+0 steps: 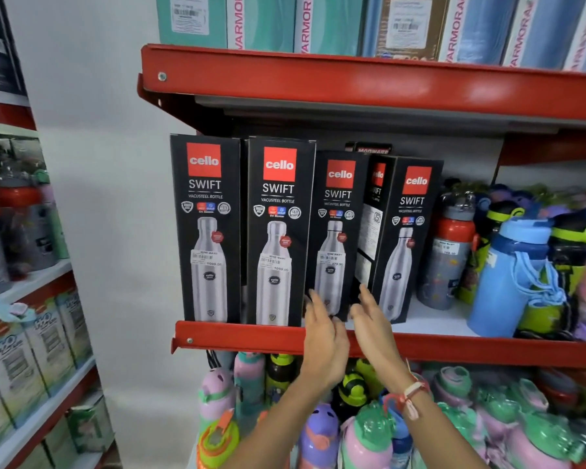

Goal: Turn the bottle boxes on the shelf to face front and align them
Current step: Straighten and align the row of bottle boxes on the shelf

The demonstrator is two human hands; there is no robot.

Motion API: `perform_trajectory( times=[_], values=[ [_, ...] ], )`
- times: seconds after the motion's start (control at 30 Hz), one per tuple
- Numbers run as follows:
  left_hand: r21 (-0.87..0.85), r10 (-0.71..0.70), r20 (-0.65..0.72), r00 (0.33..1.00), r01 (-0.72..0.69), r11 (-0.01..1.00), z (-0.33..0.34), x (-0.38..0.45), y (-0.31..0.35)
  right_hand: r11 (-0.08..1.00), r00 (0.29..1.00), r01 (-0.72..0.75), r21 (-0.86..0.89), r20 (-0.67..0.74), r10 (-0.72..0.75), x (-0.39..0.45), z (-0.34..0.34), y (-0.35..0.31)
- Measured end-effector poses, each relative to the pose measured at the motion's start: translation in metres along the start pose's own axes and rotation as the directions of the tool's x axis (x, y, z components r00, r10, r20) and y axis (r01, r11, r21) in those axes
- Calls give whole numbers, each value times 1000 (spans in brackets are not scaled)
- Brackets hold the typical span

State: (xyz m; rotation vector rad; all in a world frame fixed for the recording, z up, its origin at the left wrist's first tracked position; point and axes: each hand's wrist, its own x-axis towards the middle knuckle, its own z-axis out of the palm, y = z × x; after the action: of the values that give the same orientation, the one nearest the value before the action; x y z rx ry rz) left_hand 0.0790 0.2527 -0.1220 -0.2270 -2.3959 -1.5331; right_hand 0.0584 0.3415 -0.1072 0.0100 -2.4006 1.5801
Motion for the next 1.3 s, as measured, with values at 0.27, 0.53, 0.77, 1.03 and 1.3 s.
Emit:
perform_trajectory(
  times=[0.27, 0.53, 0.77, 1.03, 1.3],
  values=[
    [-14, -101, -192, 976, 101, 995, 11, 19, 12, 999, 995, 31, -18, 94, -29, 13, -5, 0],
    [38, -49, -213, 976, 58, 998, 7, -14, 6, 990, 991, 122, -72, 68, -117, -18, -20, 14],
    [75, -44, -187, 981, 59, 995, 3, -25, 6, 979, 982, 183, -88, 62, -178, -21, -27, 20],
    [116, 292, -303, 907, -269, 956, 35, -21, 29, 979, 935, 201, -19, -294, -197, 21, -78, 38],
    [198, -4, 90, 996, -14, 980, 82, 18, 39, 988, 993, 114, -108, 3, -115, 42, -88, 44]
  ],
)
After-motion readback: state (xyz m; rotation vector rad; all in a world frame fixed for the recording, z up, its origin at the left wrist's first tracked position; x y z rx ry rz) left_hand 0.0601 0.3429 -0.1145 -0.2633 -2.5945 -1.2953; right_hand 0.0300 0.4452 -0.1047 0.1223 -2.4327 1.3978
